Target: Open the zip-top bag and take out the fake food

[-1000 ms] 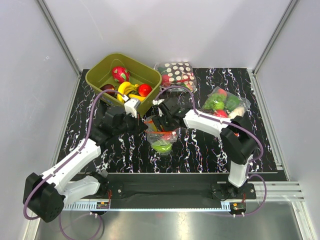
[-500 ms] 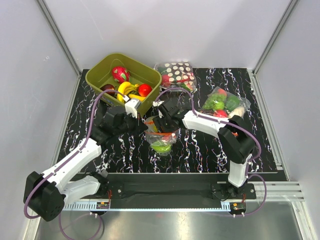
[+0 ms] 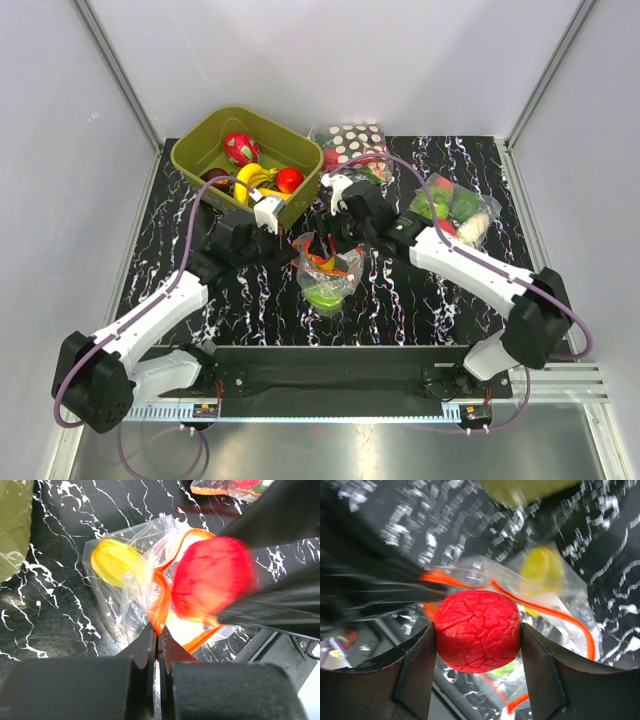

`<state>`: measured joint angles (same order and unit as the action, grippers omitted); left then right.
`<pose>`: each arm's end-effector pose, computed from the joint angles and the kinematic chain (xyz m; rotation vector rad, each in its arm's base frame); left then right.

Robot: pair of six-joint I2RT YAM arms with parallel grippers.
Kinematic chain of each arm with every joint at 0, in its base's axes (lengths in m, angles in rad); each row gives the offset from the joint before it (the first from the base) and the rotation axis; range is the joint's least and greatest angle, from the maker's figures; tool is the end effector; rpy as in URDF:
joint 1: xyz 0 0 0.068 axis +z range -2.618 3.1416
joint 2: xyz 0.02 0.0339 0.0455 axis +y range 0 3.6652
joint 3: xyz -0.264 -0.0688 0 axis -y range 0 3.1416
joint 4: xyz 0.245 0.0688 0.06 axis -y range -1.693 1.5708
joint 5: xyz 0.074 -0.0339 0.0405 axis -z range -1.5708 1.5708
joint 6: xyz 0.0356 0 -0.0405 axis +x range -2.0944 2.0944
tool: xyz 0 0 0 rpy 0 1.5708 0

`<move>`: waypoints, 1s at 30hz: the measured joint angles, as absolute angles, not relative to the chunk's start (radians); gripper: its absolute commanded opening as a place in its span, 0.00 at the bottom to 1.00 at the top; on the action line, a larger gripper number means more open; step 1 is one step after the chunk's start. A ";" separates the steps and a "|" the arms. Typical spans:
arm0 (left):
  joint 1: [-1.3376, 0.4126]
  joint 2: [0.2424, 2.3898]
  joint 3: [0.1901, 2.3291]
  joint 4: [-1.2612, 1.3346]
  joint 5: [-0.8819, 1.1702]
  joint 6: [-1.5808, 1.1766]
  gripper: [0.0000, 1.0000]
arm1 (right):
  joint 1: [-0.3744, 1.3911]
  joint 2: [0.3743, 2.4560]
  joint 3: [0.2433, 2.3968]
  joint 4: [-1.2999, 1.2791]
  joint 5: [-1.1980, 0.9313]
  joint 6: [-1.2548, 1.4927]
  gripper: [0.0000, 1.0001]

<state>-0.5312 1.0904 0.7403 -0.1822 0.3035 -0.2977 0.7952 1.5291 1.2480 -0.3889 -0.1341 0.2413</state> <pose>0.2030 -0.1316 0.2651 0.4422 2.1380 -0.8050 0.2393 0.2509 0.2991 -0.7097 2.2202 0.6939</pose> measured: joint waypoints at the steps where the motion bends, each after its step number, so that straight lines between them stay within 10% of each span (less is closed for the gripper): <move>1: -0.531 1.096 0.740 -0.180 0.307 -0.299 0.00 | 0.795 1.509 1.251 -0.382 -0.145 0.244 0.42; 20: -0.531 1.100 0.740 -0.186 0.293 -0.299 0.00 | 0.580 1.332 1.253 -0.442 -0.117 0.204 0.42; 30: -0.531 1.099 0.740 -0.186 0.294 -0.299 0.00 | 0.514 1.724 1.643 -0.391 -0.187 0.136 0.41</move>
